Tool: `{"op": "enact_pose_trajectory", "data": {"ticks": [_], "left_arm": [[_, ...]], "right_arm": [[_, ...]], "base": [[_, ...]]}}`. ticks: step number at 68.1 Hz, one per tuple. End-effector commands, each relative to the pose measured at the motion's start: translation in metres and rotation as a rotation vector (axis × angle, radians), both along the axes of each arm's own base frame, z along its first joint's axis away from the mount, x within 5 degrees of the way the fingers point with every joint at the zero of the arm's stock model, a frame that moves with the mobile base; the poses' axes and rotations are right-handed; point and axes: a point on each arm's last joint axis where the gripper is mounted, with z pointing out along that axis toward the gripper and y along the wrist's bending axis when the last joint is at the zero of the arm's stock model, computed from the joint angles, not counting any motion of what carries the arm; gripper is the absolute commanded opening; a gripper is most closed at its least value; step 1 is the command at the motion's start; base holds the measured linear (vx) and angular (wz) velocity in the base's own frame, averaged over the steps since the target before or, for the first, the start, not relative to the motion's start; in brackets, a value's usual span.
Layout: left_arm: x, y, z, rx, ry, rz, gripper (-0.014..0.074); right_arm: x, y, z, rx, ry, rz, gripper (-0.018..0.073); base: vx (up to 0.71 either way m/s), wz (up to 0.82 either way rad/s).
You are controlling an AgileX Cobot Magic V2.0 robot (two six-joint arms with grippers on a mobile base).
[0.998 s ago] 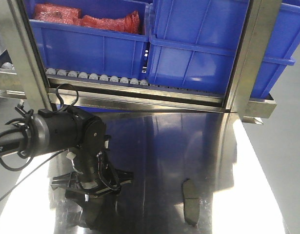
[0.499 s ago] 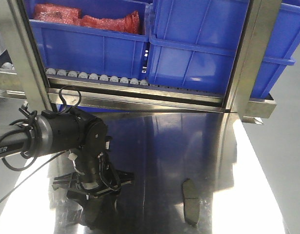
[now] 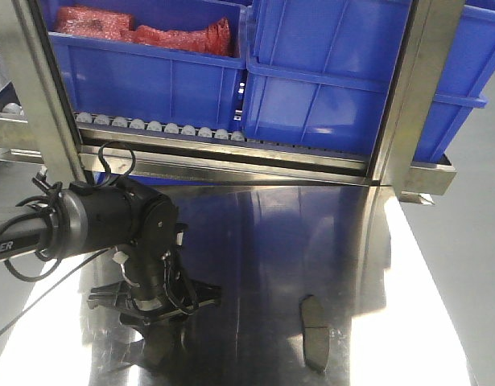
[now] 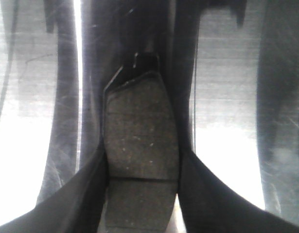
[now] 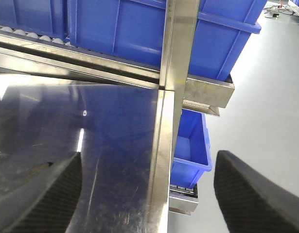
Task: Move and align brake pads A on conveyor
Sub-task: 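Close the left gripper on the brake pad, then lift the held brake pad off the table with the left gripper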
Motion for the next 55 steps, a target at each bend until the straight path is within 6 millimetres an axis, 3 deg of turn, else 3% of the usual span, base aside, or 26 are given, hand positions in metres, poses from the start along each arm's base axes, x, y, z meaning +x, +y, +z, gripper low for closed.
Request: {"op": "enact_pose_trajectory", "data": {"ticks": [1, 29, 55], "left_arm": [[0.005, -0.001, 0.027, -0.048, -0.120, -0.020, -0.0007], [-0.009, 0.019, 0.087, -0.034, -0.334, -0.109, -0.0006], [-0.080, 0.077, 0.117, -0.120, -0.612, -0.129, -0.0006]], "right_arm": [[0.003, 0.000, 0.014, 0.000, -0.090, -0.002, 0.0540], [0.003, 0.000, 0.014, 0.000, -0.090, -0.002, 0.0540], [0.003, 0.000, 0.014, 0.000, -0.090, -0.002, 0.0540]], "base": [[0.00, 0.00], [0.00, 0.00], [0.00, 0.00]]}}
